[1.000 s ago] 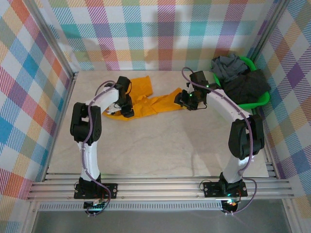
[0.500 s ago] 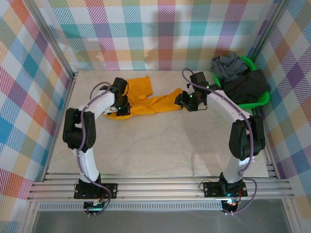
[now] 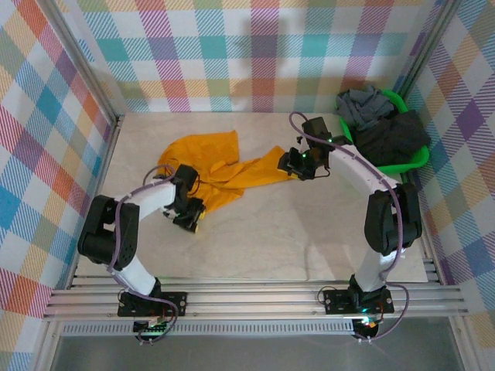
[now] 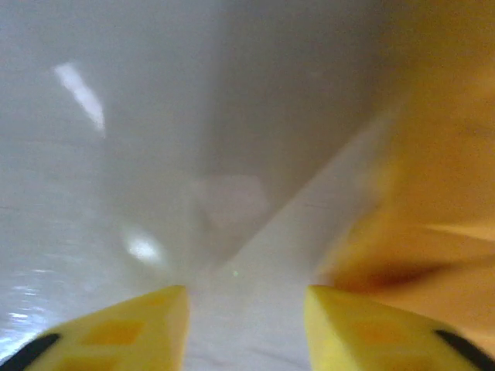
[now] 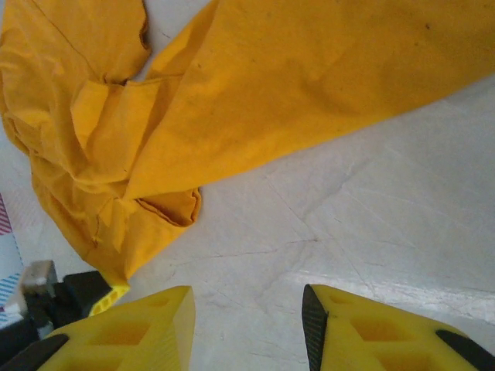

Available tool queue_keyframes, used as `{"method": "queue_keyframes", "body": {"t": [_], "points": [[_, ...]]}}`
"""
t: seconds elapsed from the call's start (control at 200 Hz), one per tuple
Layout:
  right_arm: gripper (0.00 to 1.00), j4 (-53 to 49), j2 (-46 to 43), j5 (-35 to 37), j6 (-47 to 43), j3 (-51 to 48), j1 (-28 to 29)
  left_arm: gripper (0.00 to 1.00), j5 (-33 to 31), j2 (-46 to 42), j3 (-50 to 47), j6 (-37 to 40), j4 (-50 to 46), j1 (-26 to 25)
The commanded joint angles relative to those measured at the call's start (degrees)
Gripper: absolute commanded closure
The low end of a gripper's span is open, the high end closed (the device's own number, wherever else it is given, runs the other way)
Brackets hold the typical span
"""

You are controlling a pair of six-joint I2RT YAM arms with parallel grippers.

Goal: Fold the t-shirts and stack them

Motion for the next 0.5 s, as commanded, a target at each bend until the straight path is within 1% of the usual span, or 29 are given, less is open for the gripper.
{"method": "queue_keyframes", "body": {"t": [0.0, 0.04, 0.105, 0.14, 0.235, 0.29, 0.325, 0.365, 0.41, 0.495], "points": [[0.58, -0.7, -1.26, -1.12, -1.16, -0.96, -0.06, 0.45, 0.92, -7.37, -1.23, 4.74, 0.54, -0.74], [0.58, -0.67, -1.36, -1.08, -1.2, -1.15, -0.1, 0.43, 0.53, -8.98, -0.7, 5.17, 0.7, -0.77], [0.58, -0.6, -1.25, -1.2, -1.12, -1.52, -0.06, 0.42, -0.39, -9.72, 1.41, 5.23, -0.47, -0.76], [0.58, -0.5, -1.2, -1.29, -1.07, -1.65, -0.06, 0.43, -0.86, -9.1, 2.84, 5.22, -1.09, -0.76], [0.58, -0.1, -1.22, -1.5, -1.07, -1.97, -0.06, 0.46, -1.17, -5.42, 6.86, 3.81, 1.26, -0.7], [0.58, -0.13, -1.22, -1.47, -1.22, -1.95, -0.08, 0.52, -0.43, -1.93, 9.69, 2.72, 3.85, -0.76], [0.58, -0.23, -1.3, -1.49, -1.41, -1.97, -0.07, 0.6, -0.56, 0.5, 12.24, 3.55, 4.8, -0.92], [0.58, -0.33, -1.46, -1.39, -1.6, -1.89, -0.06, 0.7, -1.28, 3.79, 16.14, 6.78, 4.6, -1.2], [0.58, -0.51, -1.6, -1.29, -1.81, -1.82, -0.06, 0.75, -2.11, 8.44, 21.77, 11.3, -0.6, -1.28], [0.58, -1.02, -2.11, -1.17, -2.26, -1.87, -0.08, 0.78, -3.41, 15.85, 30.66, 18.74, -10.1, -1.45]]}}
